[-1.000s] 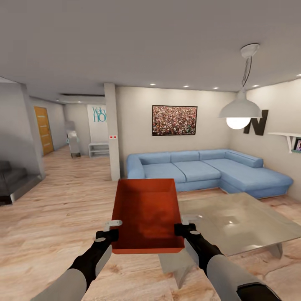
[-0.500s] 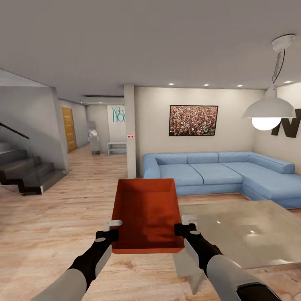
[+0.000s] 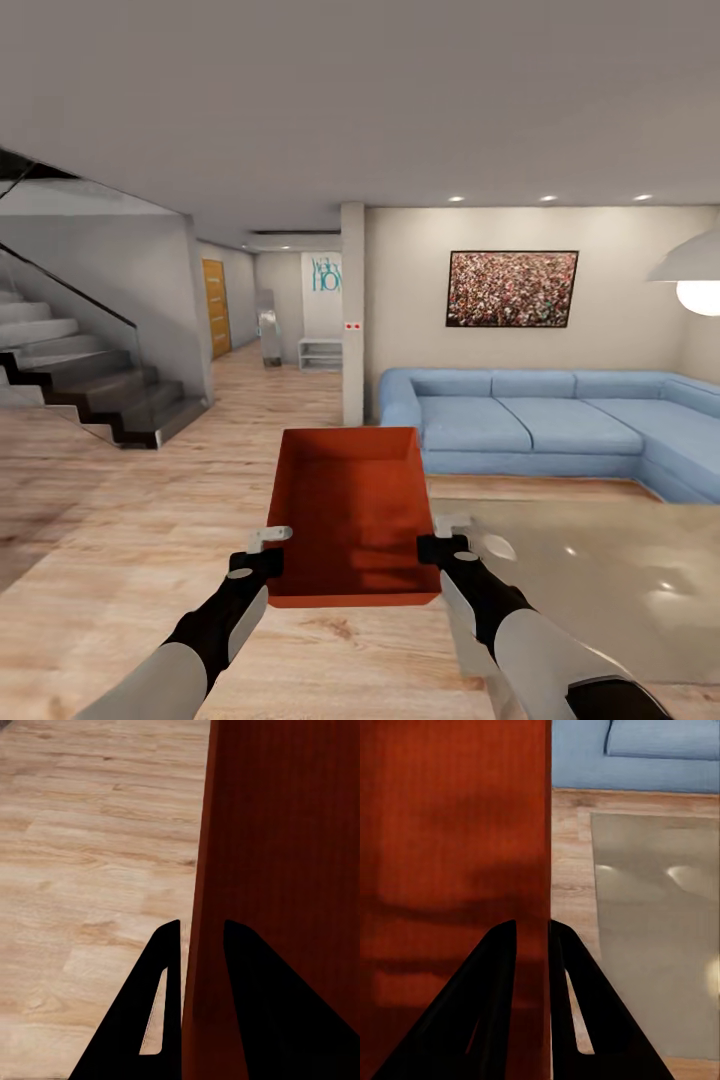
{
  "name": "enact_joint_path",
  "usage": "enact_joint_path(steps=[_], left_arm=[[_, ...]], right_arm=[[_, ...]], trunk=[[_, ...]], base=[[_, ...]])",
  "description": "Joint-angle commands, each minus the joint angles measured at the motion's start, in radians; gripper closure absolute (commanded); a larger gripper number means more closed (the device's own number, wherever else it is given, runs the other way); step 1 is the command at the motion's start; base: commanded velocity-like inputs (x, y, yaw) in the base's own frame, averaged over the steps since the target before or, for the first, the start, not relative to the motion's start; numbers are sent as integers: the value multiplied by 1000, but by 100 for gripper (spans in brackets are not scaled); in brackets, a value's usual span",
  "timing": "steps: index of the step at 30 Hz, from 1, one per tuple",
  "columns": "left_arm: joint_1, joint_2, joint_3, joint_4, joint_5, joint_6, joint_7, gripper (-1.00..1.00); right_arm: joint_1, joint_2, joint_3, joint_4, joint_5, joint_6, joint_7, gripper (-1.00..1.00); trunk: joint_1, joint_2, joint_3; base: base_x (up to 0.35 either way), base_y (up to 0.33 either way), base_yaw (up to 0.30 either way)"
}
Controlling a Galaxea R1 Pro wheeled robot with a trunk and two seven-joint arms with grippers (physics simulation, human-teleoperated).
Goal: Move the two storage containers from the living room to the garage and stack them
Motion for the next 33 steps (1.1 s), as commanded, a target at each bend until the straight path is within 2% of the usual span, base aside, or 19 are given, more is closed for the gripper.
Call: enact_joint_path(steps=[1,8,18,33], left_arm=[[-1,9,72,0,1,7,21,100],[-1,9,71,2,1,7,21,100],[-1,12,71,2,1,5,21,100],[-1,12,71,7,1,7,21,100]], right_arm=[[0,-2,7,-4,7,6,-6,100],[0,-2,7,-4,7,6,-6,100],[0,-2,7,-4,8,5,-6,100],[0,-2,7,-4,8,0,-6,100]], trunk=[[0,-1,0],[0,-1,0],[0,-1,-1],[0,-1,-1]], base=[[0,0,280],[103,51,280],[306,118,275],[320,97,19]])
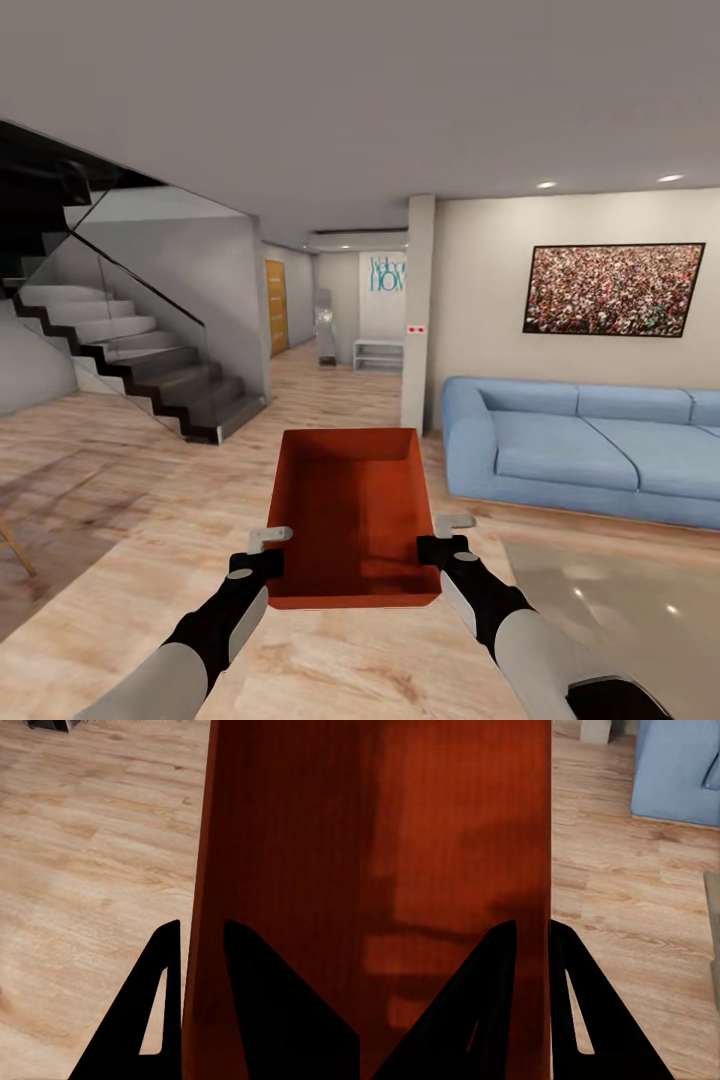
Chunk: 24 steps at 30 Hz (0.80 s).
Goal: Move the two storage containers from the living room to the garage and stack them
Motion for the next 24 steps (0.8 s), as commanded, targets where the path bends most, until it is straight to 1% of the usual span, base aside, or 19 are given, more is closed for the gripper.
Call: enact_joint_path(steps=[1,5,19,24], left_arm=[[0,14,61,1,10,7,24,100],[0,14,61,1,10,7,24,100],[0,15,60,1,10,7,24,100],[0,16,60,0,10,7,24,100]], right_arm=[[0,-1,5,-5,9,1,-6,100],[0,-2,5,-5,4,4,-6,100],[0,-2,5,-5,8,-1,-6,100],[0,0,5,-5,8,-2,-6,100]], trunk=[[1,-1,0],[1,-1,0],[1,-1,0],[1,-1,0]], base=[[320,97,0],[320,97,0],[320,97,0],[322,4,0]])
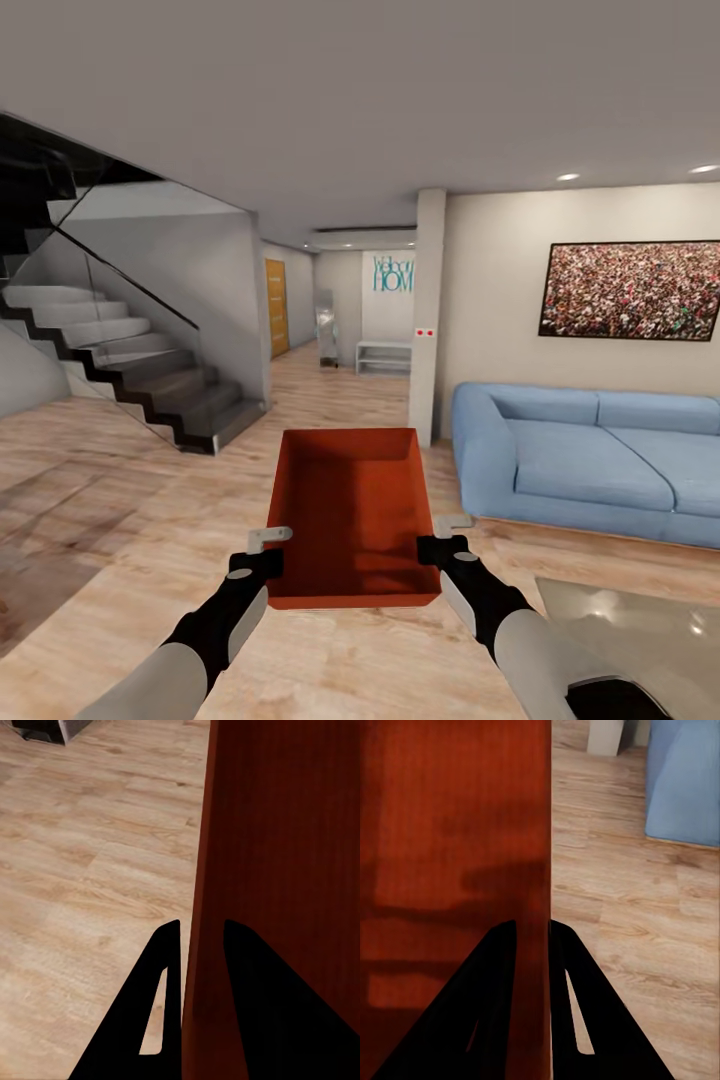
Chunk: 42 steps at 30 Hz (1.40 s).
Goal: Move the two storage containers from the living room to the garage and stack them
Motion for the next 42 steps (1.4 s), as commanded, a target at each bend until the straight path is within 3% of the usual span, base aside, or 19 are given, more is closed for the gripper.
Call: enact_joint_path(steps=[1,13,42], left_arm=[[0,15,60,0,10,7,25,100],[0,15,60,-3,10,7,25,100],[0,14,61,2,10,6,24,100]], right_arm=[[-1,-1,6,-5,8,-1,-5,100],[0,-3,6,-5,9,1,-5,100],[0,-3,6,-5,9,0,-5,100]], trunk=[[1,-1,0],[1,-1,0],[1,-1,0]], base=[[322,0,6],[322,0,201],[323,0,5]])
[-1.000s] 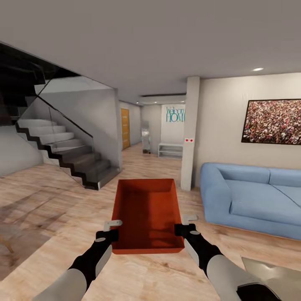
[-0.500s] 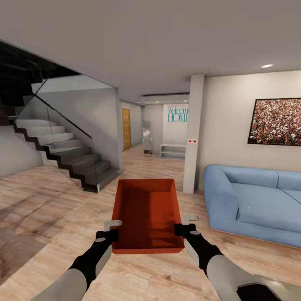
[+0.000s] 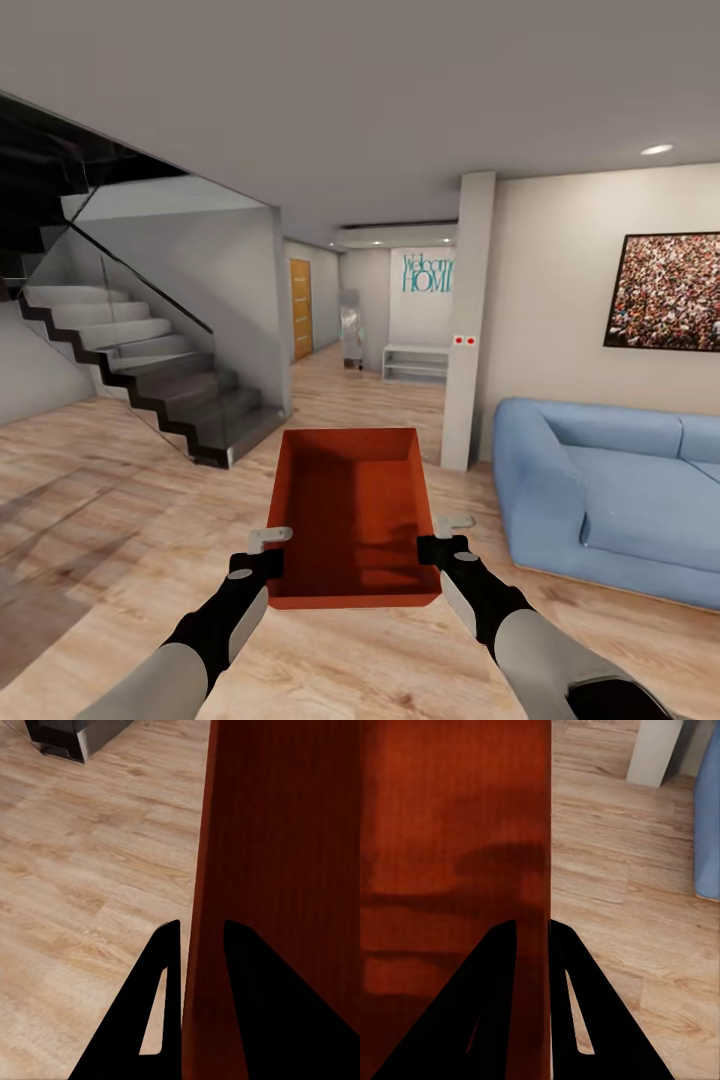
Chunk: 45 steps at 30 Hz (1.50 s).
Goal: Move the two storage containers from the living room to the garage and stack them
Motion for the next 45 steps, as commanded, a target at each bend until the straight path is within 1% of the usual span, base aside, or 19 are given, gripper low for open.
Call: enact_joint_path(steps=[1,45], left_arm=[[0,16,60,1,10,7,23,100],[-1,19,61,7,11,10,15,100]], right_arm=[[-1,-1,4,-5,10,-1,-6,100],[-1,-1,4,-5,9,-2,-6,100]], trunk=[[1,-1,0],[1,-1,0]], base=[[323,0,0],[324,0,0]])
